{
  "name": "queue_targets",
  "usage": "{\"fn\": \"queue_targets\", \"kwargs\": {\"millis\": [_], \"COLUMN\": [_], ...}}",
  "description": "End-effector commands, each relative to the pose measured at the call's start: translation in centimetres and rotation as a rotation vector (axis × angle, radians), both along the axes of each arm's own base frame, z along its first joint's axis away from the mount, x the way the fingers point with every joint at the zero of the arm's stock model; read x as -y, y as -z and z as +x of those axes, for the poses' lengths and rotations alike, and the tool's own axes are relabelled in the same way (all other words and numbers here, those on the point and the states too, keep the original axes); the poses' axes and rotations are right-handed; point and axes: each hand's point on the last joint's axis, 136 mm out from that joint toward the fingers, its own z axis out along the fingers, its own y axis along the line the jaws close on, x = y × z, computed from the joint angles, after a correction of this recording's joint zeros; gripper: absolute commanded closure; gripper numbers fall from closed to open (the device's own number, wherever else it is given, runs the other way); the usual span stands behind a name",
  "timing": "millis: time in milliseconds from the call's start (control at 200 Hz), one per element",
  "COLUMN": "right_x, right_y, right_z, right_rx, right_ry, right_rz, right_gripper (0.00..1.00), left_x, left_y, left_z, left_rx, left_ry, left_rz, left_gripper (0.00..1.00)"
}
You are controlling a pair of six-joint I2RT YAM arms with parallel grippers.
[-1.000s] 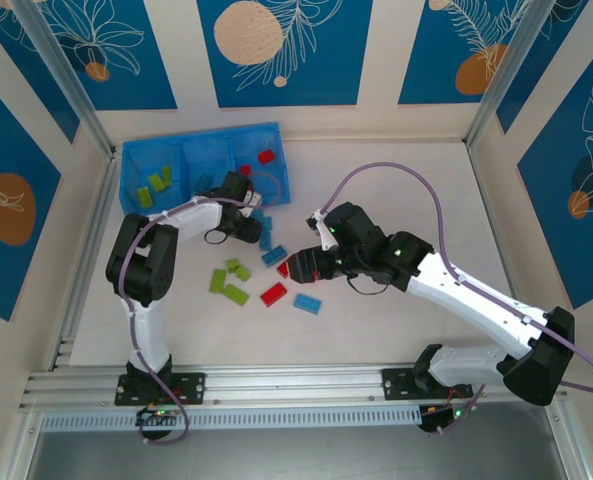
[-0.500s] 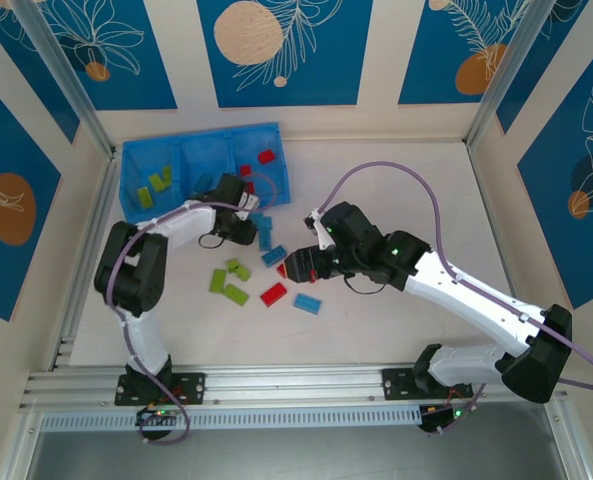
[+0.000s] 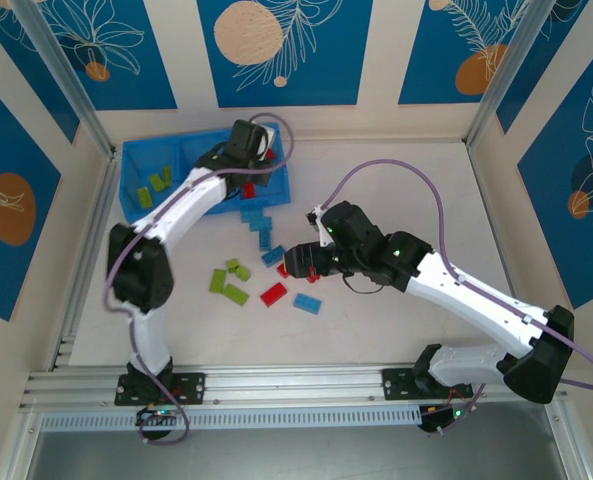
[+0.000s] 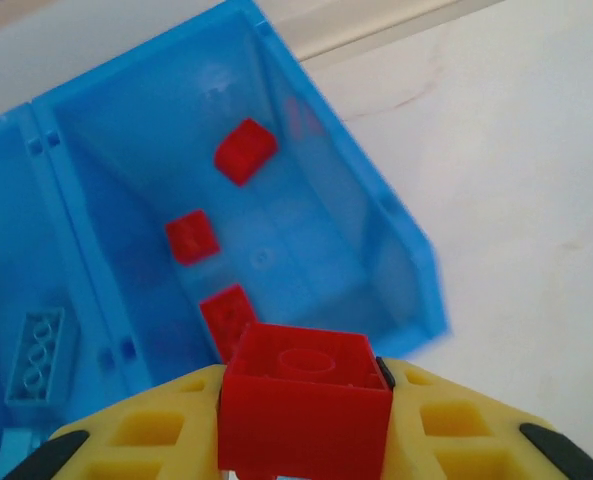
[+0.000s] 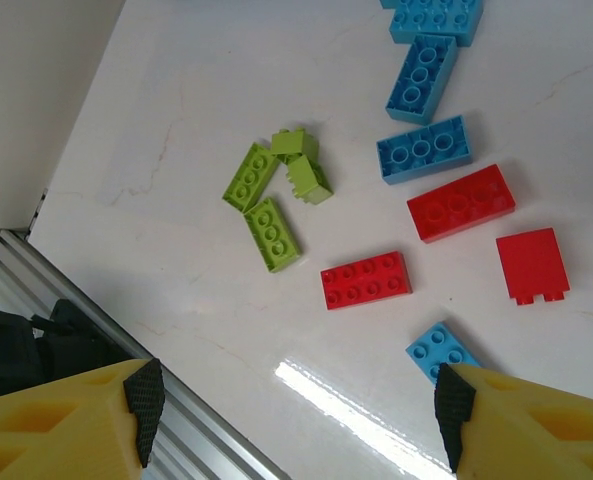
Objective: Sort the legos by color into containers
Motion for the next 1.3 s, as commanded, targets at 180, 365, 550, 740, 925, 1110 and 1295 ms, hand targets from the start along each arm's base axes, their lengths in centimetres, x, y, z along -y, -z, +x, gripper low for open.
{"fn": "queue_targets", "kwargs": {"millis": [180, 365, 550, 740, 925, 1110, 1295], "right_x": [2.9, 2.8, 1.8, 0.2, -1.5, -1.7, -1.5], "right_y": [-1.3, -0.3, 0.6, 1.7, 2.2, 2.9, 2.9], "right_z": [-1.3, -0.8, 0.4, 1.6, 1.8, 1.4, 0.7], "right_rx": [0.047, 0.053, 0.067, 0.055, 0.012, -0.023, -0.037], "right_ry": [0.075, 0.091, 0.084, 0.055, -0.003, -0.014, -0.009], "right_rz": [0.014, 0.003, -0.022, -0.033, -0.050, -0.057, -0.037], "right_gripper": [0.25, 0.25, 0.25, 0.24, 0.24, 0.24, 0.24], "left_x": [-1.3, -2.0, -4.6, -7.6, -9.1, -6.1, -6.3], "left_y": [-0.6, -4.7, -5.8, -0.2, 6.2, 10.2, 13.1], "left_z": [3.0, -2.9, -13.3, -21.8, -24.4, -23.4, -21.4], "left_rx": [-0.021, 0.017, -0.023, -0.169, -0.284, -0.439, -0.437], "left_ry": [-0.028, -0.022, -0.060, -0.236, -0.406, -0.395, -0.460], "left_rz": [0.096, -0.071, -0.292, -0.369, -0.375, -0.393, -0.318], "left_gripper": [0.47, 0.47, 0.47, 0.44, 0.36, 0.31, 0.31]}}
